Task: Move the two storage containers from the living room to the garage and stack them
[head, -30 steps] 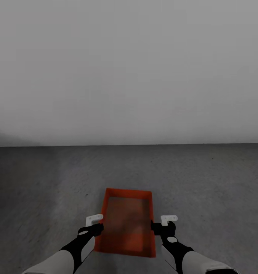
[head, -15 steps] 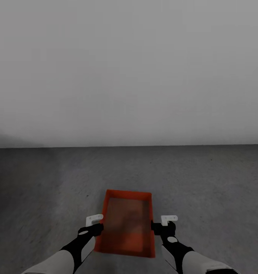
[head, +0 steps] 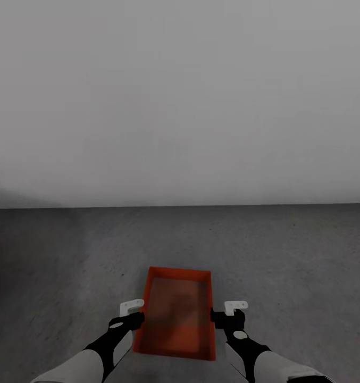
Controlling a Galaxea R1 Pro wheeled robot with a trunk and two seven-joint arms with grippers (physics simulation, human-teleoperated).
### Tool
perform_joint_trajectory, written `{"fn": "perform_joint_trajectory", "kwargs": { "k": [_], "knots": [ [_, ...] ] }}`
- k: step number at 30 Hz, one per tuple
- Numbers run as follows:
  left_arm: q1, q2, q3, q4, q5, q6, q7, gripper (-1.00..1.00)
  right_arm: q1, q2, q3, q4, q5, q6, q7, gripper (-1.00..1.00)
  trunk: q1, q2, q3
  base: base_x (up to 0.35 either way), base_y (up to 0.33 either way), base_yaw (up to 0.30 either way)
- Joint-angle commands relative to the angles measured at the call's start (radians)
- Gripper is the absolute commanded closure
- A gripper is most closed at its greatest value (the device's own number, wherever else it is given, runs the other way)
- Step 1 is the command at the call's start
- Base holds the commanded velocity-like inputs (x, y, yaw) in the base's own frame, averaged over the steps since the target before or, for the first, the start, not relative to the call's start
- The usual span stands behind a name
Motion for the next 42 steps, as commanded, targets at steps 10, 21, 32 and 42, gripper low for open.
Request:
{"fn": "perform_joint_trajectory", "kwargs": {
  "k": [10, 21, 32, 42],
  "knots": [
    [0.0, 0.0, -0.002, 0.002, 0.009, -0.002, 0.003, -1.0, -0.001, 0.0, 0.006, 0.001, 0.002, -0.001, -0.007, -1.0, -0.038, 0.07, 0.031, 0.0, 0.0, 0.0],
    [0.0, 0.0, -0.001, 0.004, 0.009, -0.001, 0.003, -1.0, -0.001, 0.0, 0.006, 0.001, 0.002, -0.001, -0.007, -1.0, -0.081, 0.147, 0.065, 0.0, 0.0, 0.0],
    [0.0, 0.0, -0.002, 0.002, 0.009, -0.008, 0.002, -1.0, -0.001, 0.0, 0.006, 0.001, 0.002, -0.001, -0.007, -1.0, -0.096, 0.175, 0.078, 0.0, 0.0, 0.0],
    [0.0, -0.001, -0.003, -0.001, 0.007, -0.001, 0.001, -1.0, -0.001, 0.0, 0.006, 0.001, 0.002, -0.001, -0.007, -1.0, -0.096, 0.175, 0.078, -0.128, 0.0, 0.0]
  ]
}}
